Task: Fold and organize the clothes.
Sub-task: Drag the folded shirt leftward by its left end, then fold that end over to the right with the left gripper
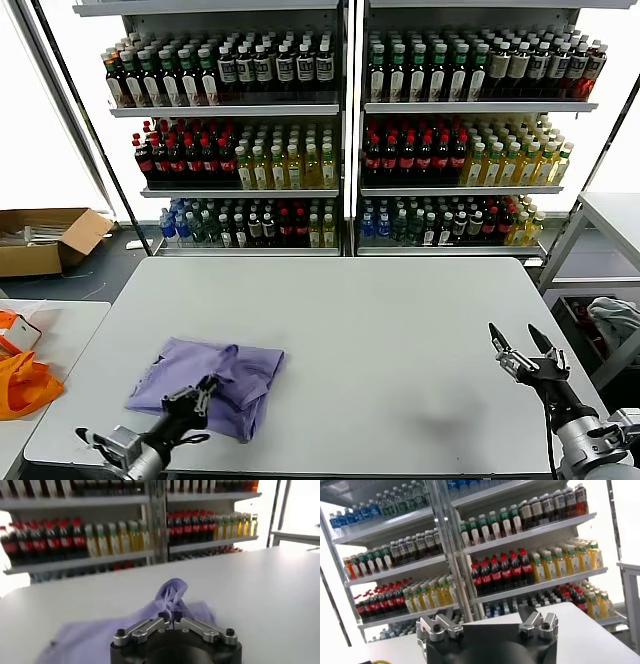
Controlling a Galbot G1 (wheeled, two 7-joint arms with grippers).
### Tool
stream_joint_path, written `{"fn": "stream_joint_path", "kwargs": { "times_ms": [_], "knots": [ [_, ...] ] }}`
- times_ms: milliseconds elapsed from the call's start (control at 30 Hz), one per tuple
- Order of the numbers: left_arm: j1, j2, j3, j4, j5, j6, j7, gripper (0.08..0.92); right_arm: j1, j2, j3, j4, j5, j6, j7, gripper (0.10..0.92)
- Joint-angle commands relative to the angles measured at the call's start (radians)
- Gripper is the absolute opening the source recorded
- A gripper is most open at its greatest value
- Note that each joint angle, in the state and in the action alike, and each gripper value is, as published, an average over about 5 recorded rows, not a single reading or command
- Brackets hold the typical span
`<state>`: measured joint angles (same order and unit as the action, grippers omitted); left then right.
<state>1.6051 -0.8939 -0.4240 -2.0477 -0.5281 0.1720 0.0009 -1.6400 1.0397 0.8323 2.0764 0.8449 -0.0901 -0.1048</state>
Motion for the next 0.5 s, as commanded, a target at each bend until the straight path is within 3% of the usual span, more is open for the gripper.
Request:
{"fn": "stream_joint_path", "kwargs": {
  "times_ms": [33,233,500],
  "knots": [
    [-0.116,-0.037,0.218,0.049,-0.03,0.062,-0.125,0.094,-0.003,0.011,-0.011,0.005,-0.008,0.001,-0.004,0.823],
    [-0.166,-0.055,0.211,0.033,-0.072,0.069,-0.196,0.094,-0.008,0.024,-0.024,0.012,-0.022,0.001,-0.007,0.823],
    [-0.171,-0.027,0.141,0.008,-0.136,0.063,-0.204,0.094,-0.009,0.033,-0.041,0.014,-0.032,0.001,-0.009,0.823]
  ]
}}
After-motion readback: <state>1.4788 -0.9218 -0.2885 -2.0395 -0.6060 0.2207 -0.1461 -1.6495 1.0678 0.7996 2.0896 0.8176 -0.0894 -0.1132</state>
